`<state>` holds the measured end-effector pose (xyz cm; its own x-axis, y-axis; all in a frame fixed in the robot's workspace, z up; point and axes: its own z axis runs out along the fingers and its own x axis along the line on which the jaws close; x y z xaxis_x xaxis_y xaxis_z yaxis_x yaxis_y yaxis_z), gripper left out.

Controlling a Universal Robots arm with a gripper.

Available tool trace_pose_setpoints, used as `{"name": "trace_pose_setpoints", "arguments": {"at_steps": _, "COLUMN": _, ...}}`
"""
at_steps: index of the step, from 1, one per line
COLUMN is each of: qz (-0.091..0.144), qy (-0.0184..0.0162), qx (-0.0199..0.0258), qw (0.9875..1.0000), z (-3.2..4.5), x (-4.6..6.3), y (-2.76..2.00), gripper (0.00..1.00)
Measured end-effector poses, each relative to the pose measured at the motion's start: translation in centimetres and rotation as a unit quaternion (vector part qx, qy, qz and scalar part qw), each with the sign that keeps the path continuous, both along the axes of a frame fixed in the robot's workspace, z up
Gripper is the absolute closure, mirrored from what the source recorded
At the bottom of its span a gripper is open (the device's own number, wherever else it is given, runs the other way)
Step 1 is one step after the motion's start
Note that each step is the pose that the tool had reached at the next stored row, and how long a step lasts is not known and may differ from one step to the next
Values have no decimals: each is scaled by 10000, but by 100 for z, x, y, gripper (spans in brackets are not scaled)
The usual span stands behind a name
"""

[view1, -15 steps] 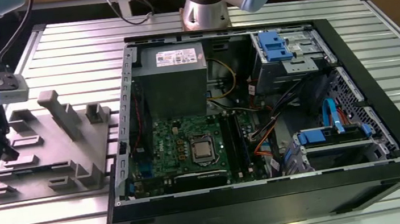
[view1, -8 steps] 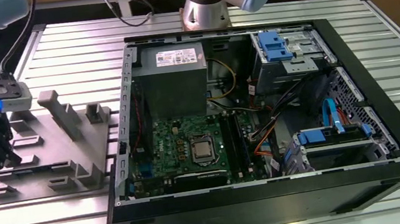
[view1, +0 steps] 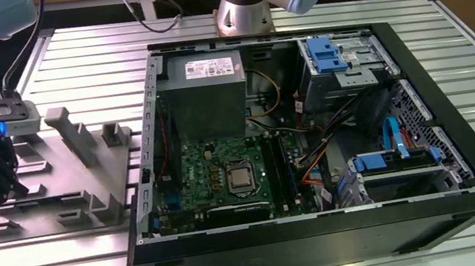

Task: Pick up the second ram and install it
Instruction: 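Pick up the second ram and move it above second insertion slot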

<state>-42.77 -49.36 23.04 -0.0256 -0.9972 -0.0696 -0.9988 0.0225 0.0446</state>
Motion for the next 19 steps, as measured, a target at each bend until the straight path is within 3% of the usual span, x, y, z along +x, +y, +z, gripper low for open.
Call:
{"name": "trace_pose_setpoints", "arguments": {"at_steps": 8, "qz": 0, "qy": 0, "qx": 10, "qw": 10000, "z": -85, "x": 0, "y": 0, "gripper": 93}}
{"name": "trace_pose_setpoints", "arguments": {"at_steps": 19, "qz": 0, "qy": 0, "qx": 11, "qw": 10000, "z": -123, "x": 0, "y": 11, "gripper": 93}}
